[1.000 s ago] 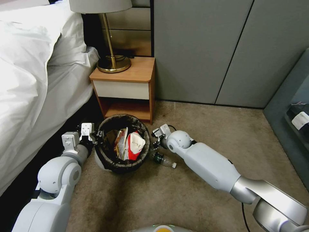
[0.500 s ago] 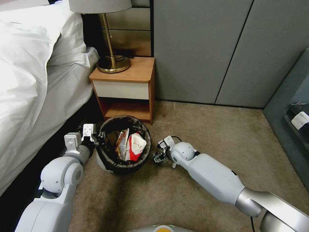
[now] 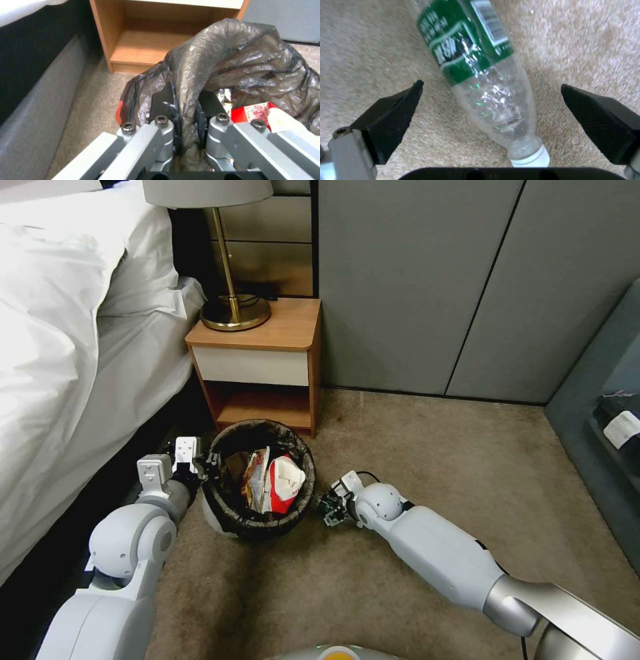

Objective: Pick up the trash bin, then pick up the garbage from the floor and place it into the trash bin.

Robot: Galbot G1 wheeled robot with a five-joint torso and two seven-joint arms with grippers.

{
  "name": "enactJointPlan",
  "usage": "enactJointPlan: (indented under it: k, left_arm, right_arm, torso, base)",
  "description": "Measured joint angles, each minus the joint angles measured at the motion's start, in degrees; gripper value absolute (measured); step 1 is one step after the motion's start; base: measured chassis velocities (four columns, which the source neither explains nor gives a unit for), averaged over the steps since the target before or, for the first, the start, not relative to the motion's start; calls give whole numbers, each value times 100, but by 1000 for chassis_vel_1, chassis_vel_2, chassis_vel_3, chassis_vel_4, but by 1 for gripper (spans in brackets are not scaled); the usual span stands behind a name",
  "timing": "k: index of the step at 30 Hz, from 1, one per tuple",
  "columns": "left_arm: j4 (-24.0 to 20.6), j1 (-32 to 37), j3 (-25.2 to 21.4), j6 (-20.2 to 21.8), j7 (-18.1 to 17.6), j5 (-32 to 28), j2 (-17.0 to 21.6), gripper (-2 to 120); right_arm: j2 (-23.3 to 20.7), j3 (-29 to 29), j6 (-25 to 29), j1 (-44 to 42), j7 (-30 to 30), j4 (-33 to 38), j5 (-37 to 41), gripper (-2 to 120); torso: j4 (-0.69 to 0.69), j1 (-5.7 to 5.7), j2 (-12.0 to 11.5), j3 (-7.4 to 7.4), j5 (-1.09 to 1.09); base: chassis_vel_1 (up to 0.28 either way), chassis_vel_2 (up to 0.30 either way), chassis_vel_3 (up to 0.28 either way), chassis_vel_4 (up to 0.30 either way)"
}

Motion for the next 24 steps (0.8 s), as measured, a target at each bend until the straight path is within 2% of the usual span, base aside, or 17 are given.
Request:
enactJointPlan:
  k: [6,12,15,17,18,20,21,23,24]
  left_arm:
    - [16,2,-11,0,10,6,-10,5]
    - [48,-16,-15,0,14,7,-9,5]
    - [71,-32,-7,0,18,17,-10,5]
    - [84,-49,10,0,21,23,-18,5]
    - [84,-49,10,0,21,23,-18,5]
    - [111,-79,13,0,24,27,-24,5]
    - [111,-79,13,0,24,27,-24,5]
    - [133,-92,12,0,25,30,-22,5]
    - [133,-92,12,0,25,30,-22,5]
  right_arm:
    - [184,20,137,130,-104,-579,-226,100]
    - [211,33,234,153,-133,-743,-320,100]
    - [189,33,242,137,-133,-702,-324,92]
    - [155,16,242,113,-129,-615,-325,84]
    - [155,16,242,113,-129,-615,-325,84]
    - [133,-34,235,87,-114,-536,-344,72]
    - [133,-34,235,87,-114,-536,-344,72]
    - [123,-90,214,72,-98,-467,-371,60]
    - [123,-90,214,72,-98,-467,-371,60]
  torso:
    - [0,0,0,0,0]
    - [0,0,0,0,0]
    - [0,0,0,0,0]
    - [0,0,0,0,0]
    - [0,0,0,0,0]
    - [0,0,0,0,0]
    - [0,0,0,0,0]
    - [0,0,0,0,0]
    - [0,0,0,0,0]
  base:
    - [0,0,0,0]
    - [0,0,0,0]
    - [0,0,0,0]
    - [0,0,0,0]
    - [0,0,0,0]
    - [0,0,0,0]
    - [0,0,0,0]
    - [0,0,0,0]
    - [0,0,0,0]
